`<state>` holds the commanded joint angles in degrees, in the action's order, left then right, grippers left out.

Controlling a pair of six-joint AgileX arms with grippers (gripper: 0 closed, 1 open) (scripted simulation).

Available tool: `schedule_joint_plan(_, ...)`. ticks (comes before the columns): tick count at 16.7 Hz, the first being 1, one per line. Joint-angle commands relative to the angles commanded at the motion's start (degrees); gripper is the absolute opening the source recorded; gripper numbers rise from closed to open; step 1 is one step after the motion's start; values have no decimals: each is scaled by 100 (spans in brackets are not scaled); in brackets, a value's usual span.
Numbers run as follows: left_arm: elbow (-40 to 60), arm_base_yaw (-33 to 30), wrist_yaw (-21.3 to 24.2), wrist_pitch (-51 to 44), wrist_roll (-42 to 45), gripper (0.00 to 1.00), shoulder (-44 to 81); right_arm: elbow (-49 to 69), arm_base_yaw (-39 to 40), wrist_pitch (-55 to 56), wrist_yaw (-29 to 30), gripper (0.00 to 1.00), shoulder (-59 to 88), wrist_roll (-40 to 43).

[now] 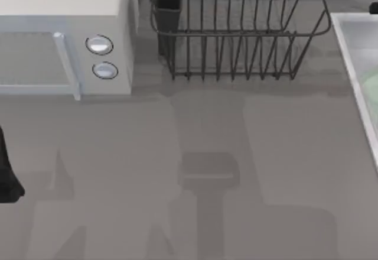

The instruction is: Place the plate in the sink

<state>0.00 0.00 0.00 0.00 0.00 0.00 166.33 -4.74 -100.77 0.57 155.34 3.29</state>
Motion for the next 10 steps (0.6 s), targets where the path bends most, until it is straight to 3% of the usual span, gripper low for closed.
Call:
schedule_joint_plan(4, 0, 0, 0, 0, 0, 100, 0, 0, 0, 0, 0, 98, 0, 0)
schedule_joint_plan(10, 0, 0, 0, 0, 0, 100, 0, 0, 0, 0, 0, 100, 0, 0)
